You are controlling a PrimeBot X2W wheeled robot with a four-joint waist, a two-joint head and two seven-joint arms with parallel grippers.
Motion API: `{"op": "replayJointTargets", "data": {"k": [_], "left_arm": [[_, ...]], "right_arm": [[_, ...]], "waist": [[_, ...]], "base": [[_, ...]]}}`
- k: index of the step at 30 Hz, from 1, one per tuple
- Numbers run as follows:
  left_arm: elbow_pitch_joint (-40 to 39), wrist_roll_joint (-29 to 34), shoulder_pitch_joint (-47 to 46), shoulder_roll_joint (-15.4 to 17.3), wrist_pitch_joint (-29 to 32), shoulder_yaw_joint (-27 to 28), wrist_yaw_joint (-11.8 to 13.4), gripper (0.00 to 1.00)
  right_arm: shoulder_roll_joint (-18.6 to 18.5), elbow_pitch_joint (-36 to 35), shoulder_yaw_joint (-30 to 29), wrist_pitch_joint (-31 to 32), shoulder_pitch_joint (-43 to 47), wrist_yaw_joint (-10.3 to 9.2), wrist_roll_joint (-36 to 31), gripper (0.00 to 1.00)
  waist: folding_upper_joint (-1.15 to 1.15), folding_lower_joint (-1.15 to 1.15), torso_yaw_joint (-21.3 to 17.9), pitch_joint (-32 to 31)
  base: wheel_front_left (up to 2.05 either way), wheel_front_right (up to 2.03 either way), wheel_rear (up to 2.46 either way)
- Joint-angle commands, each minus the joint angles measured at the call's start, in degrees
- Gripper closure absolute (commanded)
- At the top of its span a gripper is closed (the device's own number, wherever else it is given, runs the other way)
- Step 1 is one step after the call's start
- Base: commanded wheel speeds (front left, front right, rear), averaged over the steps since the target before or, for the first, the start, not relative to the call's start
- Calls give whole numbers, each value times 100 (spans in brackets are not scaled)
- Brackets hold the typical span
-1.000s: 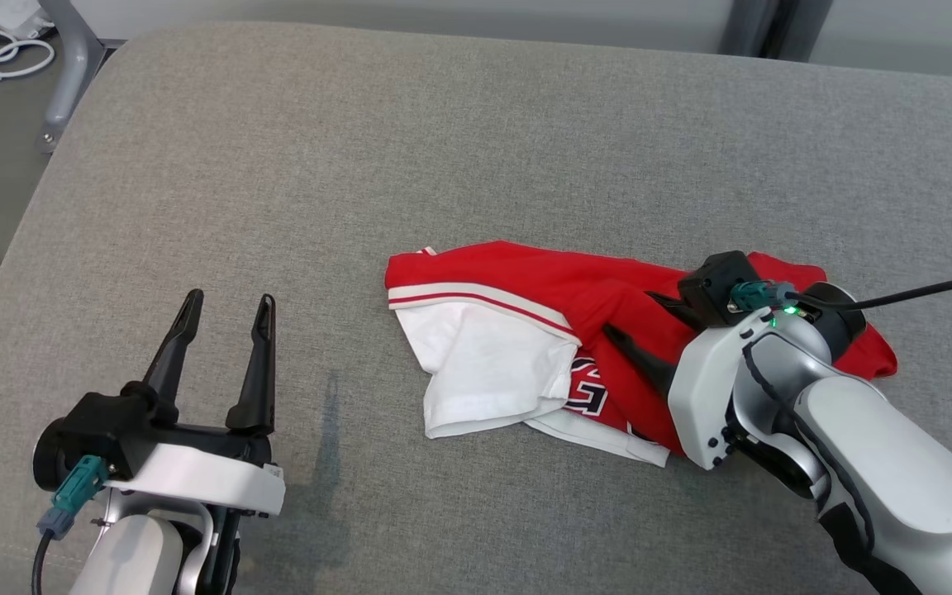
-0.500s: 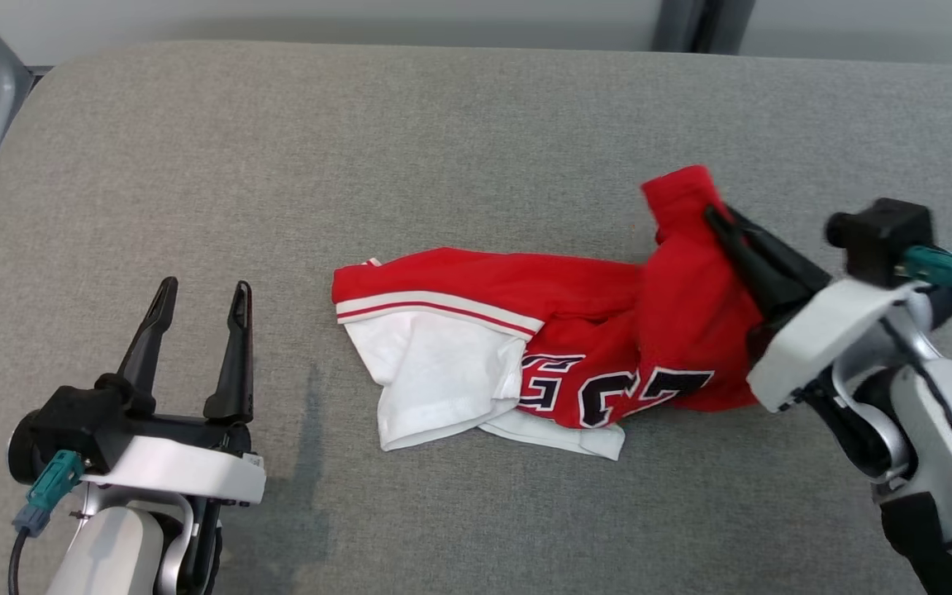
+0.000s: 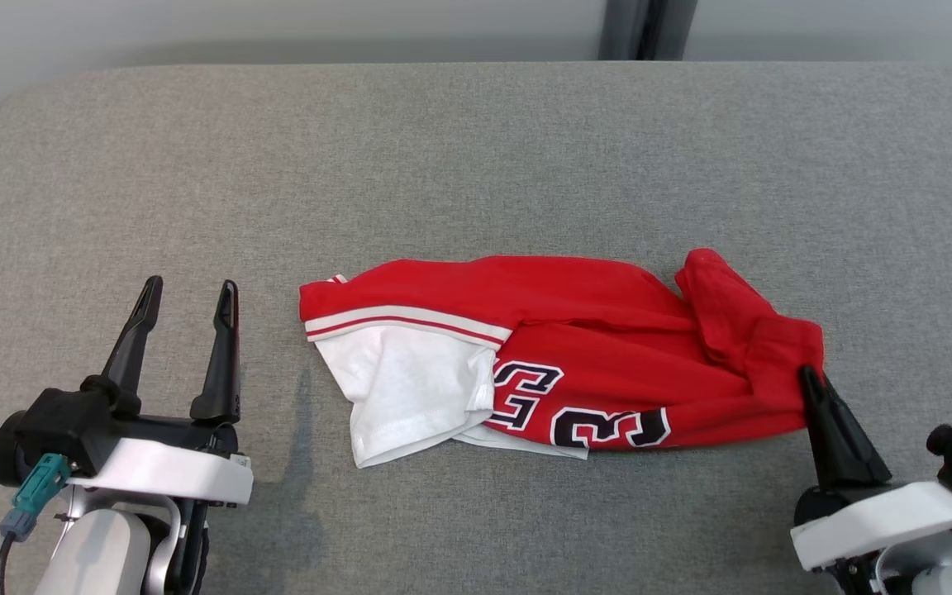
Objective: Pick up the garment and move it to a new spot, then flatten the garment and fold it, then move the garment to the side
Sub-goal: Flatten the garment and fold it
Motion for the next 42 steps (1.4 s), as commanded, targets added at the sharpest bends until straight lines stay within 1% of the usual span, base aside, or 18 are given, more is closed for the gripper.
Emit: {"op": "replayJointTargets", "data": {"k": [1,2,3,7,10,13,14,17,20,25,29,36,42], "left_arm": [[-17,5,44,40,-15,30,-11,0],[-19,0,49,50,-15,35,-3,0],[-23,-5,57,61,-15,40,5,0],[-44,-22,103,94,3,62,55,0],[-72,-30,146,114,18,79,97,0],[-109,-41,208,130,49,100,153,0],[-118,-43,219,133,52,105,170,0],[-165,-52,302,149,98,118,226,0],[-208,-54,390,167,129,118,268,0],[-297,-47,573,193,212,83,334,0],[-375,-24,708,192,284,11,366,0],[-463,-31,899,204,379,-68,413,0],[-557,-45,984,231,450,-98,442,0]], "right_arm": [[31,70,-43,-72,70,0,94,59],[50,163,-61,-111,144,0,89,31],[97,249,-136,-188,184,0,121,0],[244,452,-404,-390,259,0,163,0],[279,434,-730,-513,249,0,-21,0],[336,234,-1174,-592,162,0,-392,0],[334,123,-1297,-610,132,0,-626,0],[377,-261,-1546,-618,28,0,-1116,0],[406,-697,-1510,-457,-49,0,-1637,0],[447,-1189,-1154,56,46,0,-2051,0],[490,-1282,-914,445,269,0,-2145,0],[557,-1357,-910,637,587,0,-2186,0],[588,-1446,-933,707,675,0,-2138,0]], "waist": [[0,0,-30,-6],[0,0,-50,-15],[0,0,-70,-24],[0,0,-139,-77],[0,0,-172,-134],[0,0,-196,-219],[0,0,-200,-250],[0,0,-214,-353],[0,0,-225,-483],[0,0,-232,-715],[0,0,-244,-854],[0,0,-271,-991],[0,0,-282,-989]], "base": [[0,0,0],[0,0,0],[0,0,0],[0,0,0],[0,0,0],[0,0,0],[0,0,0],[0,0,0],[0,0,0],[0,0,0],[0,0,0],[0,0,0],[0,0,0]]}}
